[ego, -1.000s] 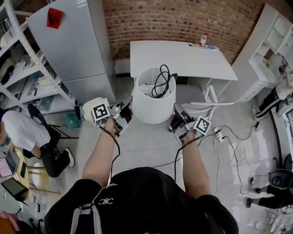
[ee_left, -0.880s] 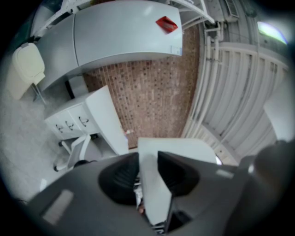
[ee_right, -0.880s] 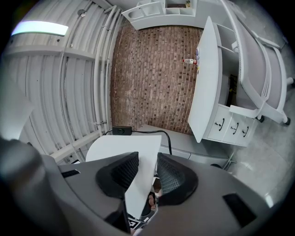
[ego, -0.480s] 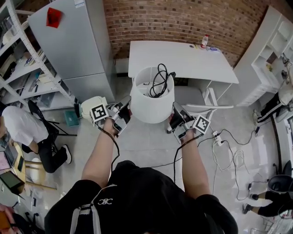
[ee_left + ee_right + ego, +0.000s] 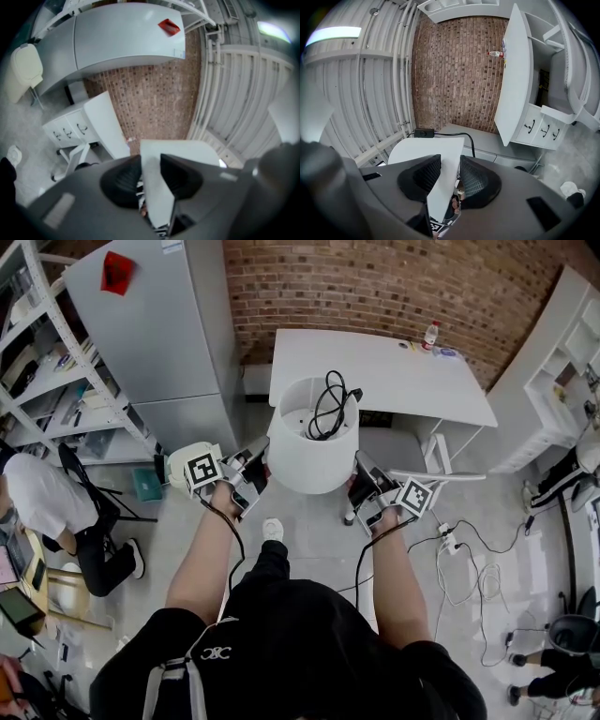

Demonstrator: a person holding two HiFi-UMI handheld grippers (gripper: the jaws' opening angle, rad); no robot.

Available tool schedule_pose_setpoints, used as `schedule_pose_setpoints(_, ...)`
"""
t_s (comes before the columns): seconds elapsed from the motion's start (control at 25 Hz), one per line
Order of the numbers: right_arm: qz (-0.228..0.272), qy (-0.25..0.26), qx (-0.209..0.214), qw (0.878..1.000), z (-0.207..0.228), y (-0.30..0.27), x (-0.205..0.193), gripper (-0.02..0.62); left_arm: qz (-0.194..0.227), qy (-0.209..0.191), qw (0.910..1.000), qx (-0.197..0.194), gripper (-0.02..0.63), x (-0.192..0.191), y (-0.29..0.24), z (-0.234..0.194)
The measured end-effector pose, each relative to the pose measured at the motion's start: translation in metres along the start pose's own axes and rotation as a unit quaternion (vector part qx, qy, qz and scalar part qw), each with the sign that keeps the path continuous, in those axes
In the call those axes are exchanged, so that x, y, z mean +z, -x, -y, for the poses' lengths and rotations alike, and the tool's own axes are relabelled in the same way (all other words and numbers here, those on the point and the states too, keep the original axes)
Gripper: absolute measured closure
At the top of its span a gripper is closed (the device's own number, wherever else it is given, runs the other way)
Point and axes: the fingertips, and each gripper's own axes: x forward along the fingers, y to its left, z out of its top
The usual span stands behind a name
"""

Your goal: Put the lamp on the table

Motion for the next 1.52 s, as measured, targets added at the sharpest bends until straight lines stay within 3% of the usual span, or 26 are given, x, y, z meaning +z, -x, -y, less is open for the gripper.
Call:
schedule_pose_setpoints(0.8, 0.008, 0.01, -0.02, 1.0, 0.074, -0.124, 0.096, 0.477, -0.007, 0.029, 0.9995, -0.008, 0.491, 0.121, -0.128, -0.07)
schedule_pose_setpoints(0.92, 0.005, 0.012, -0.024, 1.0, 0.087, -0.147, 0.107, 0.476, -0.011, 0.014, 0.9997, -0.015, 0.492, 0.145, -0.146, -0.08)
schedule_pose_setpoints(1.52, 0.044, 0.013, -0.044, 0.998, 0.131, -0.254, 0.174, 0.476, -0.06, 0.035, 0.9975, -0.013, 0.491, 0.25, -0.239, -0.126)
